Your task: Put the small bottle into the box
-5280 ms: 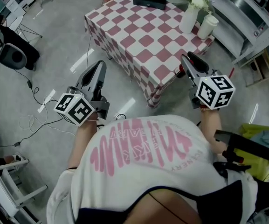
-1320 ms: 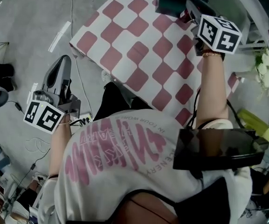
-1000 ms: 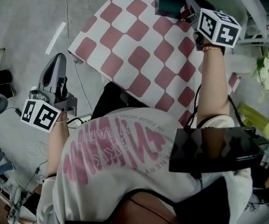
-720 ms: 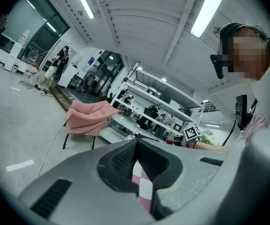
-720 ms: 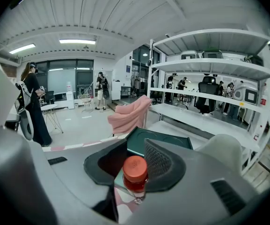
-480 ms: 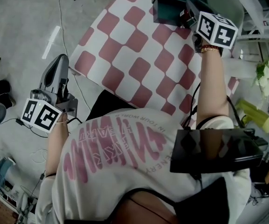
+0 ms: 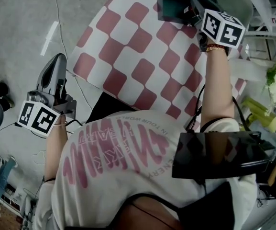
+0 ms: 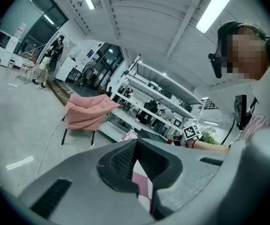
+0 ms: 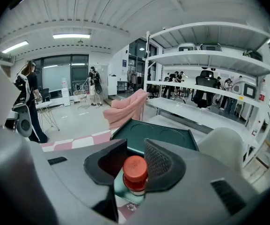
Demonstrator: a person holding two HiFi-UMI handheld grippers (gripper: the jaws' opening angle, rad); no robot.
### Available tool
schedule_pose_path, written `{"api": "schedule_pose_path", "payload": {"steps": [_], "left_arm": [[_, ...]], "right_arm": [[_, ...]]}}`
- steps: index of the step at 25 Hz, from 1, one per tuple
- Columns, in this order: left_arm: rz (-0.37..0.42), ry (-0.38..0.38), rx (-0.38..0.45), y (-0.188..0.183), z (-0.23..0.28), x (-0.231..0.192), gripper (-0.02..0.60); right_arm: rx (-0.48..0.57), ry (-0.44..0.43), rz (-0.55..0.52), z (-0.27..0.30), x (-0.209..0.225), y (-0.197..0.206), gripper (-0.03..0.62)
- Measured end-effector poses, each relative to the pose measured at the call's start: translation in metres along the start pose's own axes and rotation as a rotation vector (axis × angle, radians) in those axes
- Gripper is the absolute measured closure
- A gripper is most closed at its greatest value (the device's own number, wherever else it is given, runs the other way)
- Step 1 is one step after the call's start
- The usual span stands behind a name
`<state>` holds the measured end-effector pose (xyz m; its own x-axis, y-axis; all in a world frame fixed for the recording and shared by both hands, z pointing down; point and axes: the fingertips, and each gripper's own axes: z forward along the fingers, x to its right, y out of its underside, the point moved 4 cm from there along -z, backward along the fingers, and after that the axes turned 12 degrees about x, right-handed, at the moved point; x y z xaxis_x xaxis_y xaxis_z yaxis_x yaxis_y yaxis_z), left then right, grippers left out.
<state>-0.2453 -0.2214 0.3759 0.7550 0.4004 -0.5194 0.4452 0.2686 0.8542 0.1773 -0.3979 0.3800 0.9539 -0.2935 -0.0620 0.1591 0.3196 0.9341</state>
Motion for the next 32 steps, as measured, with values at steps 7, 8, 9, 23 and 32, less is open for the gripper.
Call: {"api": "schedule_pose_path", "payload": {"steps": [7, 8, 9, 23, 32], "left_arm": [[-0.002, -0.020, -0.014, 0.001, -0.005, -0.010, 0.574], [-0.003, -0.021, -0.016, 0.001, -0.005, -0.010, 0.574], [-0.004, -0.020, -0.019, 0.002, -0.006, -0.010, 0.574], [-0.023, -0.034, -0.022, 0.009, -0.012, -0.013, 0.574], [-0.022, -0.040, -0.014, 0.009, -0.015, -0.015, 0.574]], "right_arm": [[-0.015, 0.003, 0.000, 0.005, -0.004, 0.007, 0.479], [-0.018, 0.004, 0.000, 0.005, -0.004, 0.008, 0.479], [-0.021, 0.005, 0.002, 0.006, -0.004, 0.009, 0.479], [-0.050, 0.007, 0.015, 0.008, -0.010, 0.019, 0.479], [-0.066, 0.014, 0.021, 0.004, -0.012, 0.025, 0.479]]}}
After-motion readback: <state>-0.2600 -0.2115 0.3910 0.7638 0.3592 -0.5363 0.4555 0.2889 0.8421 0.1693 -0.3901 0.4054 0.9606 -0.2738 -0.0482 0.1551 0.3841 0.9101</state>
